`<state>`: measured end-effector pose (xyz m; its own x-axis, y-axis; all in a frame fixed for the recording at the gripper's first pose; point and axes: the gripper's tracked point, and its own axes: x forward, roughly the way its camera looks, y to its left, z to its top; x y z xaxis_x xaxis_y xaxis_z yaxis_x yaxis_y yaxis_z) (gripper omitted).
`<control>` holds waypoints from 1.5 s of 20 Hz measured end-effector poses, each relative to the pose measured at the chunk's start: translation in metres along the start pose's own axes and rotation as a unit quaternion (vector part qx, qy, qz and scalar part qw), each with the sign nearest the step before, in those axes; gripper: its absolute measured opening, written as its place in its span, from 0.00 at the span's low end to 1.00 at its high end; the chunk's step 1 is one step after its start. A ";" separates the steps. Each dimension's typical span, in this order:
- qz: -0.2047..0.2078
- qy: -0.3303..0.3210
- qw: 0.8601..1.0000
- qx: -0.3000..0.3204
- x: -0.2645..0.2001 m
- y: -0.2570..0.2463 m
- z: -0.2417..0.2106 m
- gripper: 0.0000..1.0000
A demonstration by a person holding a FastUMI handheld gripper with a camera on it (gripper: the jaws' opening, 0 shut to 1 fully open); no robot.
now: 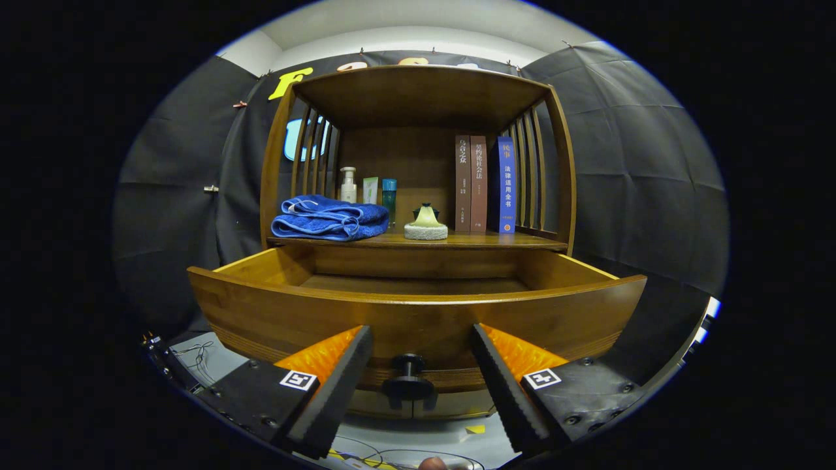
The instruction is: Pull open the drawer, take out the items inside it, and place them on the countertop above the cabinet.
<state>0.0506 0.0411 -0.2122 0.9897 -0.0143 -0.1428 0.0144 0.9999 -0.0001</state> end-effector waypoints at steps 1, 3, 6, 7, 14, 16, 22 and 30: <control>0.000 0.004 1.000 0.001 0.005 0.001 0.000 0.99; 0.001 0.003 1.000 0.010 0.017 0.002 0.003 0.99; 0.003 0.001 1.000 0.017 0.034 0.004 0.005 0.99; 0.002 -0.003 1.000 0.017 0.041 0.004 0.007 0.99; 0.003 -0.005 1.000 0.022 0.082 0.005 0.011 1.00; 0.004 -0.008 1.000 0.022 0.090 0.004 0.011 1.00; 0.002 -0.006 1.000 0.020 0.114 0.005 0.014 1.00; 0.004 -0.001 1.000 0.010 0.144 0.004 0.016 1.00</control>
<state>0.1955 0.0426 -0.2168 0.9901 -0.0059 -0.1402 0.0090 0.9997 0.0219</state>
